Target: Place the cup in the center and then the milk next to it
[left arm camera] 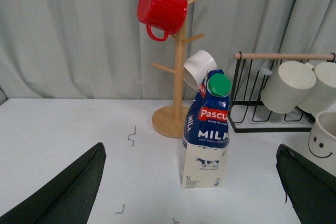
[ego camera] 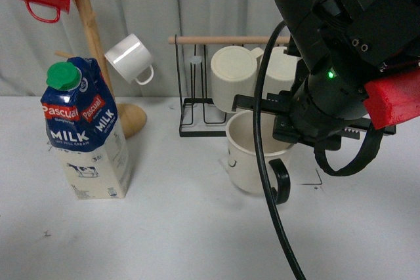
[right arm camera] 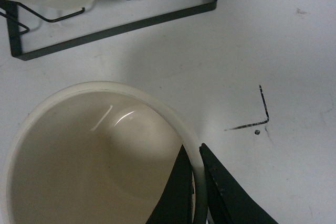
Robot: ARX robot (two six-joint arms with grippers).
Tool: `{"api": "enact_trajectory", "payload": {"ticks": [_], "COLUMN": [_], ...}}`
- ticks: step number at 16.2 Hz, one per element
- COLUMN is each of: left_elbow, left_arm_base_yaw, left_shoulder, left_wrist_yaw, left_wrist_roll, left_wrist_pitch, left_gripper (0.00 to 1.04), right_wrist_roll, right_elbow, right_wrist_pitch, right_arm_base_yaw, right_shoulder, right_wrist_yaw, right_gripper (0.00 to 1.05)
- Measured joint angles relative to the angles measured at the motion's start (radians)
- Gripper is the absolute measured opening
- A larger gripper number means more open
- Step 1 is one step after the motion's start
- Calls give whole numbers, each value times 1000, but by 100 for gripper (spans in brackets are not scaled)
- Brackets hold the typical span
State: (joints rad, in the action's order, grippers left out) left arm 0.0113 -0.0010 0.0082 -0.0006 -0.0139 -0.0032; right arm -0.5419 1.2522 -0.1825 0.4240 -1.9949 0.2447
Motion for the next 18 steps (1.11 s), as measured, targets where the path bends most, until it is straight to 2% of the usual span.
{"api": "enact_trajectory", "payload": {"ticks": [5, 16, 18], "left_elbow": [0, 0, 0], "left_arm_base_yaw": [0, 0, 0], "left_shoulder": [0, 0, 0], "left_wrist_yaw": [0, 0, 0], "left_wrist_roll": [0, 0, 0], "left_wrist_pitch": [0, 0, 0], "left_gripper": [98, 98, 98], "right_wrist_roll": [-43, -79, -78], "right_elbow": [-100, -32, -16], "right_wrist_pitch": [69, 89, 87], "right_arm_base_yaw": [-50, -24, -25], "right_shoulder": [-18, -65, -80], "right_wrist_yaw": [-9, -48, -50], "right_gripper": [3, 3, 21]}}
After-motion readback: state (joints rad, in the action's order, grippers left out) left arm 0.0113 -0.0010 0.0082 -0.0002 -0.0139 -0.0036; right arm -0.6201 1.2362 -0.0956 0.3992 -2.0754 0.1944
